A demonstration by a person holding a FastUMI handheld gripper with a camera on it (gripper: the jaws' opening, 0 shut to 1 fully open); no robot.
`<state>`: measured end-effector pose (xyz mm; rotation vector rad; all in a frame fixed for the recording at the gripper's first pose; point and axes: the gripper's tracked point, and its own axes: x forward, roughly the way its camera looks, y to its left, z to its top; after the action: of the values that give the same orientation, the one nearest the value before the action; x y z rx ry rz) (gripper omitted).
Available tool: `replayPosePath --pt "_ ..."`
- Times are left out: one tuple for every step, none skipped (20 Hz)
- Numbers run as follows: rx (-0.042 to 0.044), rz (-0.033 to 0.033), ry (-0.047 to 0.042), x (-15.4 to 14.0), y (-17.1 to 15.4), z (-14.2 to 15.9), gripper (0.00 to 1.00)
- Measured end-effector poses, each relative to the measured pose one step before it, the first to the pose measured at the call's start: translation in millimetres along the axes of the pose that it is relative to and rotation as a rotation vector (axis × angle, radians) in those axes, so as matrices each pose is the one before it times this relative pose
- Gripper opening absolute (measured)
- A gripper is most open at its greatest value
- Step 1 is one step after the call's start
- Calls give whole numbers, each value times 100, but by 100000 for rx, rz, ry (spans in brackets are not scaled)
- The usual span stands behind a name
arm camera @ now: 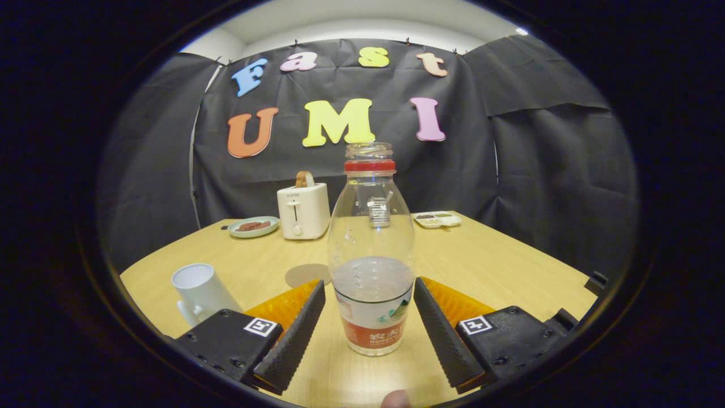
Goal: Take the bottle from table, then pour the juice into the cup, finally place the bottle on the coaster
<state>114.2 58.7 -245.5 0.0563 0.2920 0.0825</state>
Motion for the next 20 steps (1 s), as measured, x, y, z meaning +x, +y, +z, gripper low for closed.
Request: replayPosePath --pt "1091 -90 -7 9 -131 249 99" --pt "1202 -177 -569 14 -26 344 96" --pt "1146 -368 -201 -110 -69 171 91" --pt "700 -139 1237 99 -143 -172 87" --pt "782 -366 -73 -142 -9 151 82" --pt "-281 321 -24 -289 190 304 81" --pt "-1579 553 -267 -267 356 462 78" --pt "-2375 136 -352 -336 268 466 76" --pt "-1979 550 -960 -297 291 563 75" --pt "-1472 750 -737 -410 377 663 74" --pt "-1212 1197 -819 -305 494 572 73" --pt "-2135 1307 215 -172 560 483 71" --pt "-2197 1190 -534 -148 496 422 70" --pt "-3625 498 -321 -26 483 538 70" --pt "-4714 -395 -583 47 167 441 70" --pt "-5203 -393 -388 0 221 388 69" --pt "-4566 -59 -845 208 358 424 70" --pt "-4445 -265 -82 317 328 231 69" --pt "-4694 -86 406 232 256 22 69" --pt "-4430 8 153 258 281 81 70"
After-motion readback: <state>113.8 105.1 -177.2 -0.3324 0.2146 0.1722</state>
